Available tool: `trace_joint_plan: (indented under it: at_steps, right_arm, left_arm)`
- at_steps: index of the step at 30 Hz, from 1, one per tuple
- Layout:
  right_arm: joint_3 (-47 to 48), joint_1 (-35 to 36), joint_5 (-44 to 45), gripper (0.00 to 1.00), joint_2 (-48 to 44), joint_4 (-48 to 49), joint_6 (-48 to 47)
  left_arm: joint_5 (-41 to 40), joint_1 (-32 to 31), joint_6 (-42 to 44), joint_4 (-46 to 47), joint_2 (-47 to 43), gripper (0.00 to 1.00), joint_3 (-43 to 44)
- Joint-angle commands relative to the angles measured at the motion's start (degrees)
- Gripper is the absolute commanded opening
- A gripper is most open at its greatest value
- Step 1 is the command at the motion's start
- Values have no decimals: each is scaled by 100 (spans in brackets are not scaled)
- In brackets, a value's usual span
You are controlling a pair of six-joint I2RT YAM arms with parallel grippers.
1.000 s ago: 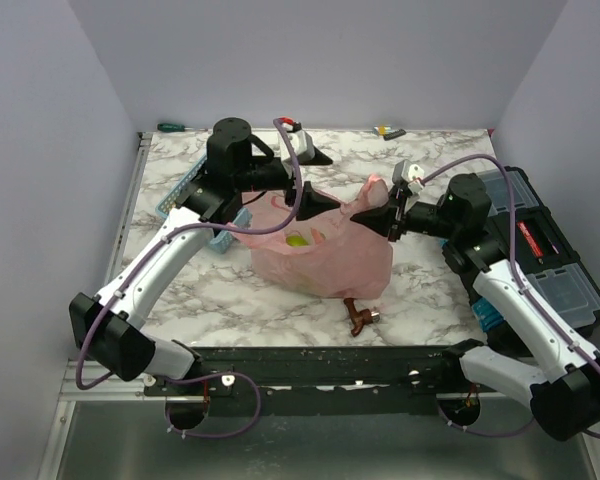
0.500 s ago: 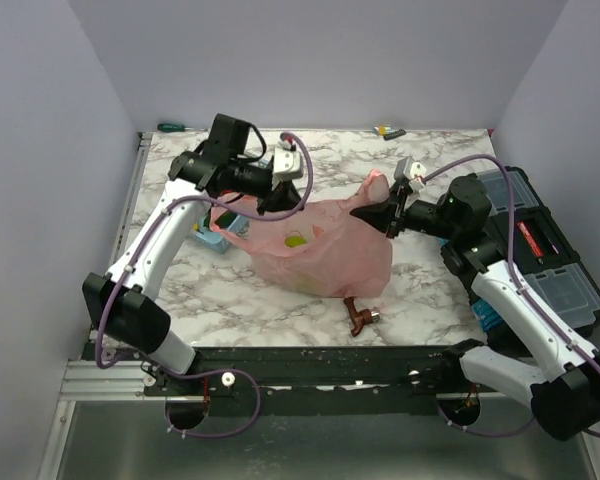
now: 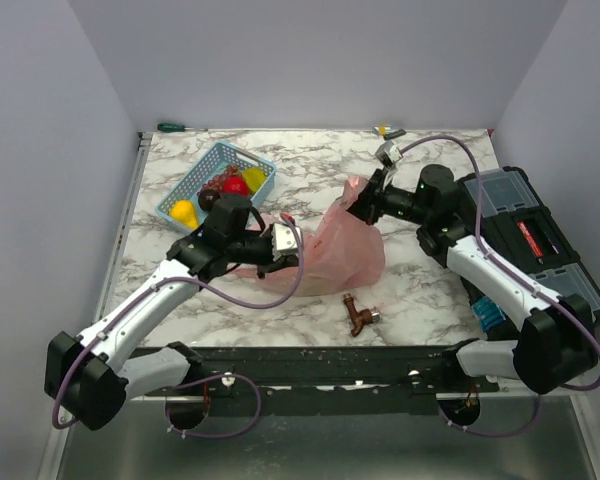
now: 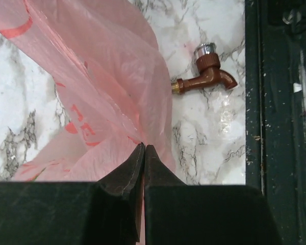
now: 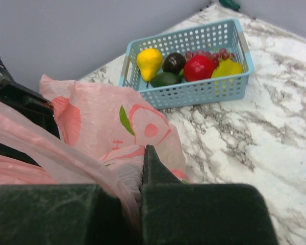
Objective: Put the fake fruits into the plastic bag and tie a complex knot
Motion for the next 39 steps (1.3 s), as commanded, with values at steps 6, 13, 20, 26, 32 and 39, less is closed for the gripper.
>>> trace_joint_plan:
  at_steps: [6, 13, 20, 26, 32, 39]
  right_arm:
    - [-1000, -60, 109, 1, 189, 329, 278]
    - [-986, -63, 18, 1, 330, 178, -162]
    - [-444, -54, -333, 1, 246, 182, -25]
    - [-424, 10, -696, 1, 74, 104, -48]
    - [-329, 120, -861, 1, -63, -198, -324]
    - [-298, 254, -789, 2, -132, -429, -569]
  left_arm:
    - [-1496, -430, -924, 1067, 1007, 0, -621]
    - [-1030, -483, -753, 790, 905, 0, -515]
    - [-29, -58, -1641, 857, -234, 77, 516]
    - [-530, -398, -1727, 1229, 57, 99, 1399]
    - [-119, -606, -1604, 1223, 829, 99, 2249]
    - [23, -813, -1558, 1080, 1447, 99, 2872]
